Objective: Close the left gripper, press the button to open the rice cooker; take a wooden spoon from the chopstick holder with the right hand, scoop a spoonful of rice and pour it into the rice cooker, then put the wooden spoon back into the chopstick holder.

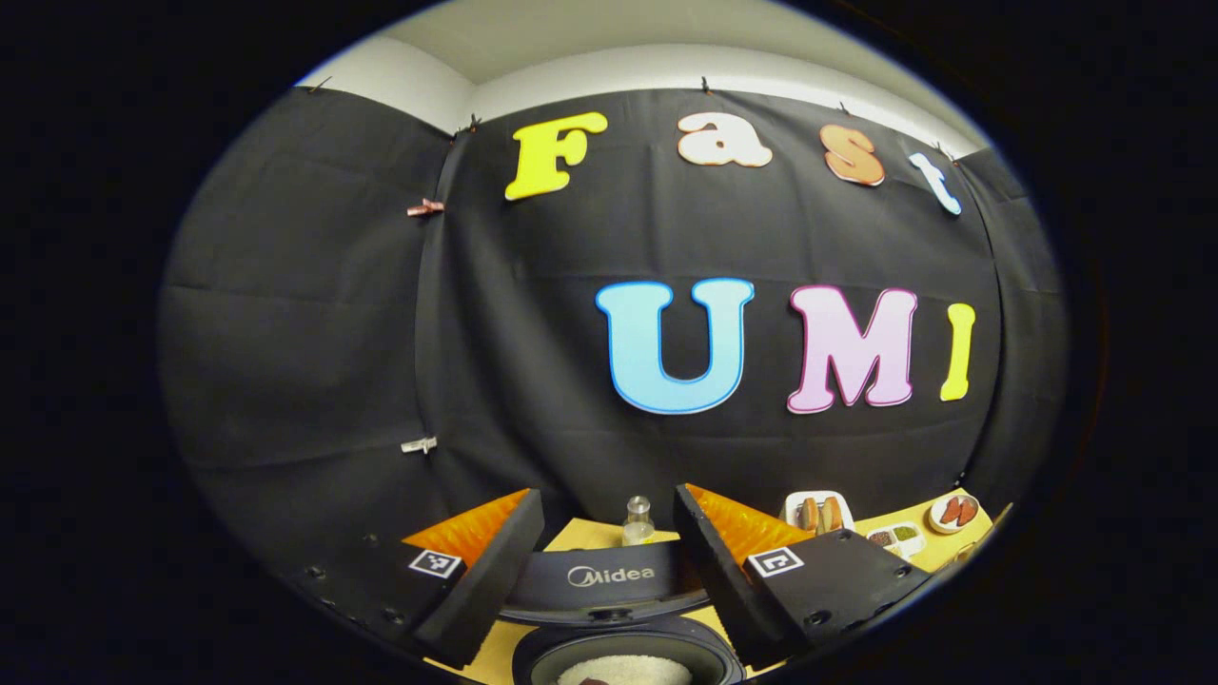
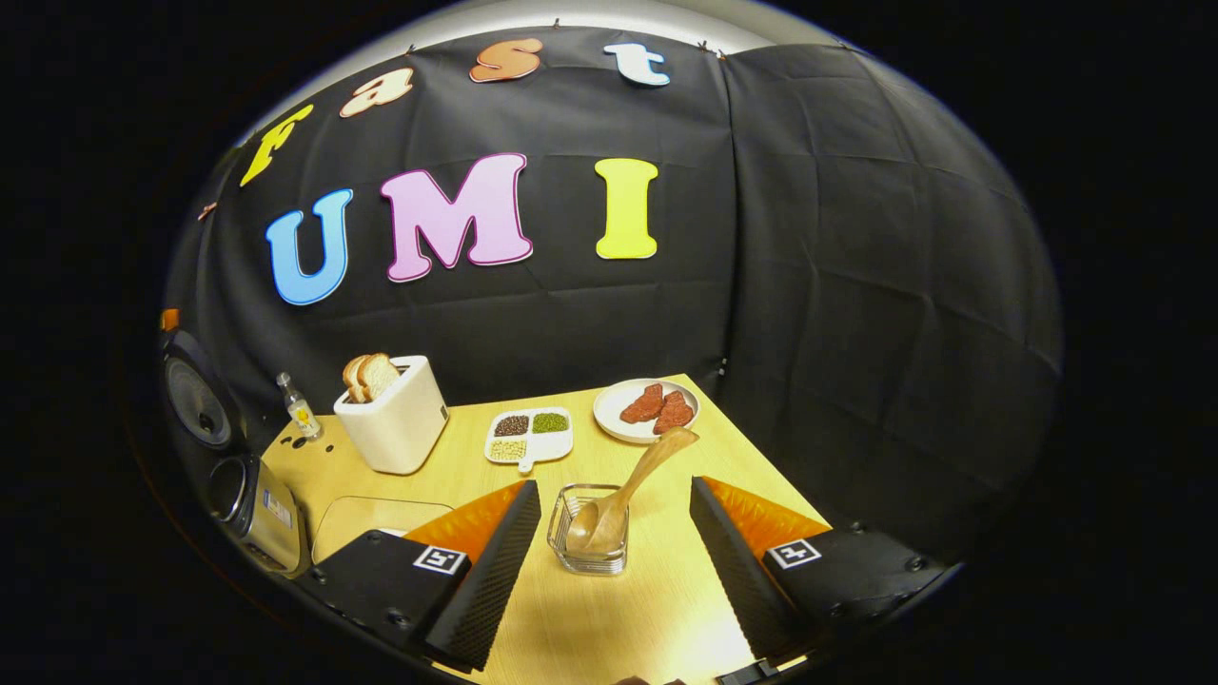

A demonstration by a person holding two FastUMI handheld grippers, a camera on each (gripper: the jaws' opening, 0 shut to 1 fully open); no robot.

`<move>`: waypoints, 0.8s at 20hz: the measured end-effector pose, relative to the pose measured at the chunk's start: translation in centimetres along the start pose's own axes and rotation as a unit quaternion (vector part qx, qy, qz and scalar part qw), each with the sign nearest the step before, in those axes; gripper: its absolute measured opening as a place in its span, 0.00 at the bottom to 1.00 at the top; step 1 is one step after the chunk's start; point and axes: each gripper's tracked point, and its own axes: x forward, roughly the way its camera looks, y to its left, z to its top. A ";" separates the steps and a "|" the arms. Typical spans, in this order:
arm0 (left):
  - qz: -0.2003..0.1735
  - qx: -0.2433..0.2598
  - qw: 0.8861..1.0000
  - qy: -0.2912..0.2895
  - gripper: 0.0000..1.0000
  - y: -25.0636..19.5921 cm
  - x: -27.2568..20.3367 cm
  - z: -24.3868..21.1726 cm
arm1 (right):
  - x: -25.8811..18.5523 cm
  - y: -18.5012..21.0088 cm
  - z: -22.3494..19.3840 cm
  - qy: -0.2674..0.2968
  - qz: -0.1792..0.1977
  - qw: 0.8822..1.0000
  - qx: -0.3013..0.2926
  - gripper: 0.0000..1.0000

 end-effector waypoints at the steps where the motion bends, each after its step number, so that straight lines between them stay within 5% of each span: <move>1: 0.002 -0.002 1.000 -0.004 0.93 -0.1 0.2 0.3 | -0.2 0.1 -0.2 0.001 0.001 1.000 -0.003 0.99; 8: 0.009 -0.002 0.997 0.077 0.98 -1.6 -3.5 -2.3 | -0.1 2.5 -0.6 0.003 0.024 0.999 -0.025 0.99; 16: 0.003 -0.031 0.981 0.190 0.98 -3.5 -11.2 -9.9 | -0.1 5.4 -1.1 0.011 0.066 0.997 -0.038 0.99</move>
